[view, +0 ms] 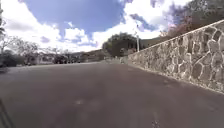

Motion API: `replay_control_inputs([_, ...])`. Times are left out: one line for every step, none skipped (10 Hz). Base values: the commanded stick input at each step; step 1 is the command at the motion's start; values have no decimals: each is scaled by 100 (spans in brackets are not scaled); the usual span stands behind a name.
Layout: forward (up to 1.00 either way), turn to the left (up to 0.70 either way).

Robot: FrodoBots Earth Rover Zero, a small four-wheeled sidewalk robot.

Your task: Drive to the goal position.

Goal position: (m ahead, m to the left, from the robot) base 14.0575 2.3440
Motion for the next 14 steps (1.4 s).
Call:
replay_control_inputs([70, 0])
replay_control_inputs([70, 0])
replay_control_inputs([70, 0])
replay_control_inputs([70, 0])
replay_control_inputs([70, 0])
replay_control_inputs([70, 0])
replay_control_inputs([70, 0])
replay_control_inputs([70, 0])
replay_control_inputs([70, 0])
replay_control_inputs([70, 0])
replay_control_inputs([70, 0])
replay_control_inputs([70, 0])
replay_control_inputs([70, 0])
replay_control_inputs([70, 0])
